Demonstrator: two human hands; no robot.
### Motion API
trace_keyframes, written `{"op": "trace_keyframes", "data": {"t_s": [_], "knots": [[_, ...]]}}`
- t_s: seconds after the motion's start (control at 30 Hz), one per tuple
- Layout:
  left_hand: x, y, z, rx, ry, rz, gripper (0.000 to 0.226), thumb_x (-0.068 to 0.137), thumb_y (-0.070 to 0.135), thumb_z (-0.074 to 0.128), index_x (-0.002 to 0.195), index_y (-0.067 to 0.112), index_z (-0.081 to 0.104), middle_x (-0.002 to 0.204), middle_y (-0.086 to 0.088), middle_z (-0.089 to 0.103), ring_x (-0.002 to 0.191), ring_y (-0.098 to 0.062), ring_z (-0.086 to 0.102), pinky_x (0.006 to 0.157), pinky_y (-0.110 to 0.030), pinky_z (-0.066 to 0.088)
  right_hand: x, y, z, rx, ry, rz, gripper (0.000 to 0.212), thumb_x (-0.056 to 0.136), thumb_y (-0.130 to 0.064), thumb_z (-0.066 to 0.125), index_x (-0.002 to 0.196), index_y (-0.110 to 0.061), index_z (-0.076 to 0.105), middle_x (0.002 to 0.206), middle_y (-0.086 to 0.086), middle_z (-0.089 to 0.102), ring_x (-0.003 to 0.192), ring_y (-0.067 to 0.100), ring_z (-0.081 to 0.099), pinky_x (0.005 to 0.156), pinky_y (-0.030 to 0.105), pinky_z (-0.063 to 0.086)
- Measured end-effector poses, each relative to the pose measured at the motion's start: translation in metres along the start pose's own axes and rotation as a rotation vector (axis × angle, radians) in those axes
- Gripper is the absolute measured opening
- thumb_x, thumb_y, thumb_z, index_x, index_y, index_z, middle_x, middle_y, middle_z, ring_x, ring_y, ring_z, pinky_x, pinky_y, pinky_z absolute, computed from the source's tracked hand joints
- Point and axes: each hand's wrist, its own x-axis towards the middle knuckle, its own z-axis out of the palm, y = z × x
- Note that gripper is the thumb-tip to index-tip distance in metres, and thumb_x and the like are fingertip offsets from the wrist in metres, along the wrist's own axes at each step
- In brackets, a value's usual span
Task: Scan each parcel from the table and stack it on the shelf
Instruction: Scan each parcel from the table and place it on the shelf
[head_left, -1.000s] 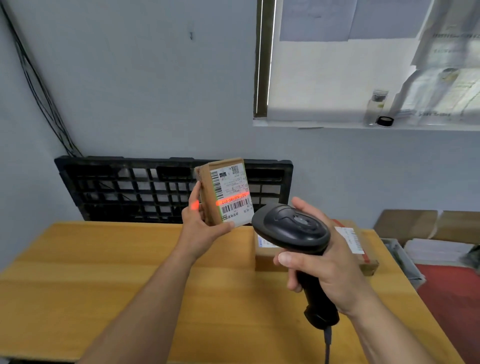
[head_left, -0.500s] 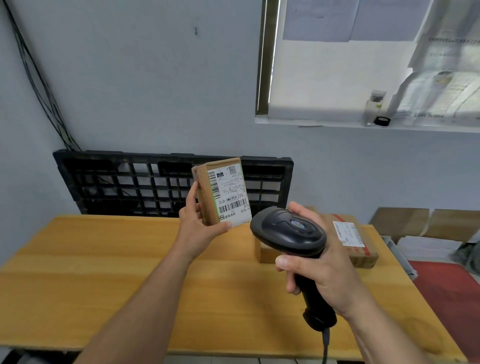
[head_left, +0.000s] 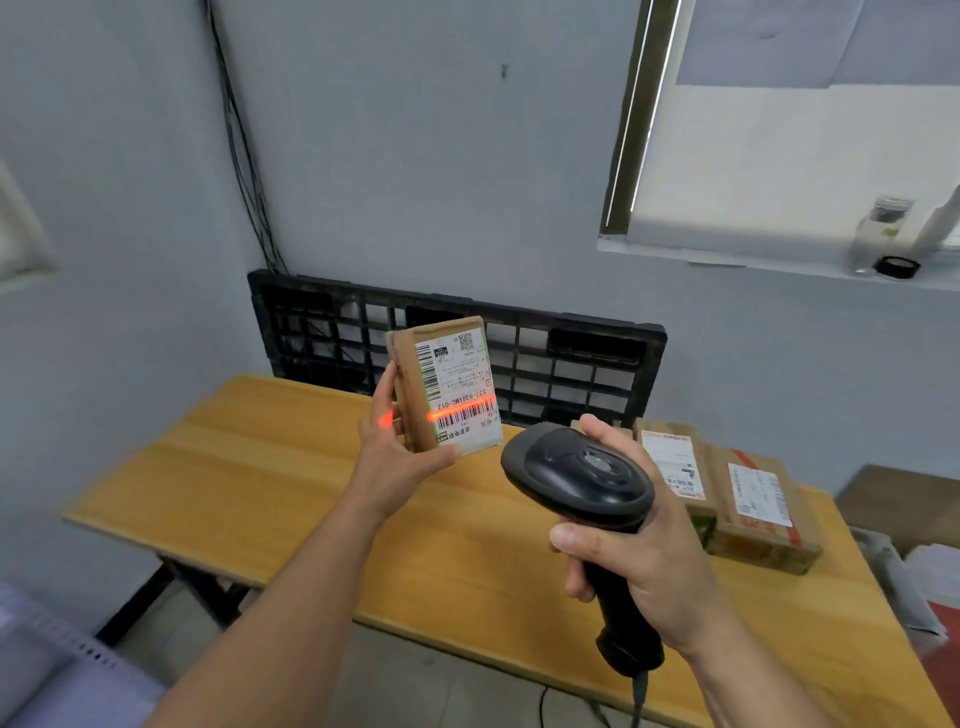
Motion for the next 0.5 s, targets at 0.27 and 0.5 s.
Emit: {"op": "trace_keyframes", "data": {"t_s": [0.27, 0.5], "knots": [[-0.058, 0.022, -0.015, 0.068, 0.105, -0.059, 0.115, 0.062, 0.02, 0.089, 0.144, 0.052, 0.015, 0.144, -0.006, 0.032, 0.122, -0.019, 0.047, 0.095, -0.039, 0.051, -0.029, -0.002, -0.006, 0.025, -0.119, 0.012, 0.093, 0.056, -0.027, 0.085, 0.136, -0.048, 0.042, 0.076, 0.013, 0.07, 0.051, 0.035, 0.061, 0.052, 0.041, 0.053], [-0.134, 0.043, -0.045, 0.119, 0.295, -0.102, 0.101, 0.055, 0.046, 0.081, 0.13, 0.066, 0.016, 0.13, 0.003, 0.051, 0.112, -0.01, 0.054, 0.079, -0.018, 0.047, -0.039, 0.005, 0.019, -0.009, -0.231, -0.077, 0.09, 0.058, -0.021, 0.083, 0.133, -0.051, 0.042, 0.098, 0.004, 0.07, 0.053, 0.028, 0.064, 0.05, 0.031, 0.054]]}}
